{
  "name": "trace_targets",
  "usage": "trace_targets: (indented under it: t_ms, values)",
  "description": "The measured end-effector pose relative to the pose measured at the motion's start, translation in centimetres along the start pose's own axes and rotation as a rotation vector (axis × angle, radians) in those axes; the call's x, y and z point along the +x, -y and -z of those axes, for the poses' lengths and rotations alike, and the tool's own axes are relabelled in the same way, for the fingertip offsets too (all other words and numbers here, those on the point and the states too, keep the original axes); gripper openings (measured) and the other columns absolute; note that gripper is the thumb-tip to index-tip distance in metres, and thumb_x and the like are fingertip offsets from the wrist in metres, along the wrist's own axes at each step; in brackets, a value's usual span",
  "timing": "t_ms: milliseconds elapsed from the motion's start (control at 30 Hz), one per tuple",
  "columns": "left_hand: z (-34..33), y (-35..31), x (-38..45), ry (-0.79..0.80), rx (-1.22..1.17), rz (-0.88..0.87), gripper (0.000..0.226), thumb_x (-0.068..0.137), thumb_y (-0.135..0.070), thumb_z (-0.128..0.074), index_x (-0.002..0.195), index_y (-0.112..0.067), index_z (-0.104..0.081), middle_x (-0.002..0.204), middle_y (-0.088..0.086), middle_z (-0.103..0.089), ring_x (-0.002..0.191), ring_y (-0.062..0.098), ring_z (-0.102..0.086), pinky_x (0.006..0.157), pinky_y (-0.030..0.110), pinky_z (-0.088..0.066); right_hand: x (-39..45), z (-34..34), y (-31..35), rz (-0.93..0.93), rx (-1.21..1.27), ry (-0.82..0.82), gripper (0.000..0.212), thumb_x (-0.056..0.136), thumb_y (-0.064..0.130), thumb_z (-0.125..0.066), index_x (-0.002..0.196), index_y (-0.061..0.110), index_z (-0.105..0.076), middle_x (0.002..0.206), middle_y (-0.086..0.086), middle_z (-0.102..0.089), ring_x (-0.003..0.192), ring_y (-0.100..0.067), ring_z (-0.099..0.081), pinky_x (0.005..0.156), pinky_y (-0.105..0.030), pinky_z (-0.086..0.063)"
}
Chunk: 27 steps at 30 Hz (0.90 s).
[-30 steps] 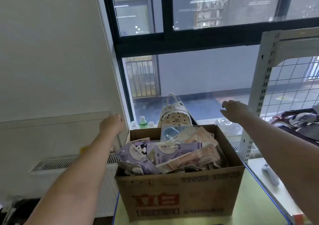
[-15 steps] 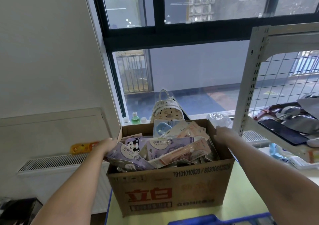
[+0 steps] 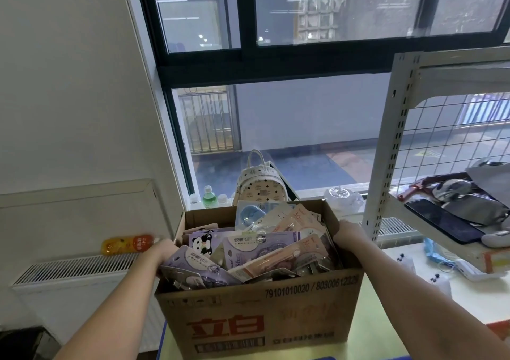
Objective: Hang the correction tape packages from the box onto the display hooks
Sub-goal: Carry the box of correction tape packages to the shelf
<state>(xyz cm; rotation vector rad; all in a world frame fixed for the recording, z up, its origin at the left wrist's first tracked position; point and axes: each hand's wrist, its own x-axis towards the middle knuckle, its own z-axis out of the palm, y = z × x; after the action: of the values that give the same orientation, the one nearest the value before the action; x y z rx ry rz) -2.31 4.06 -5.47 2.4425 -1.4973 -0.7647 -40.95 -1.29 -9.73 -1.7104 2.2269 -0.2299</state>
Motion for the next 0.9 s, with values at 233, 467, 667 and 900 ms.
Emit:
trace_targets:
  t_ms: [233,467,667,900]
  values:
    - [-0.1,-0.1,-1.1,-0.089,-0.039,0.044,0.037,0.099,-0.007,-0.040,0.133,0.009,-0.043,0.136,0.023,-0.045,0.121,0.033,-0.046,0.099,0.033,-0.035,0.5,-0.1,-0.2,0.071,0.048,0.003,0.024,0.092,0.022,-0.054,0.110,0.009,-0.059,0.108,-0.009,-0.065,0.092,-0.022,-0.059,0.073,-0.029,-0.044]
    - [-0.3,1.2,-5.1,-0.099,-0.036,0.131,0.027,0.097,-0.010,-0.048,0.119,0.003,-0.052,0.124,0.019,-0.054,0.108,0.029,-0.053,0.091,0.034,-0.040,1.3,-0.1,0.3,0.224,0.060,0.030,0.019,0.092,0.017,-0.053,0.106,0.005,-0.058,0.102,-0.010,-0.065,0.086,-0.020,-0.058,0.072,-0.027,-0.046]
    - [-0.1,4.8,-8.9,-0.050,-0.060,0.204,0.013,0.092,-0.013,-0.057,0.097,-0.002,-0.062,0.101,0.014,-0.063,0.093,0.025,-0.059,0.085,0.035,-0.047,1.5,-0.9,2.6,0.381,-0.043,0.034,0.025,0.094,0.023,-0.050,0.110,0.006,-0.058,0.106,-0.009,-0.062,0.094,-0.023,-0.058,0.070,-0.023,-0.043]
    - [0.2,11.9,-15.7,-0.100,0.024,0.366,0.027,0.092,-0.019,-0.056,0.109,0.001,-0.061,0.101,0.010,-0.058,0.094,0.025,-0.055,0.078,0.029,-0.041,-1.5,-2.9,8.9,0.550,-0.033,0.116,0.027,0.098,0.026,-0.040,0.097,0.013,-0.063,0.096,-0.007,-0.068,0.083,-0.021,-0.062,0.069,-0.030,-0.049]
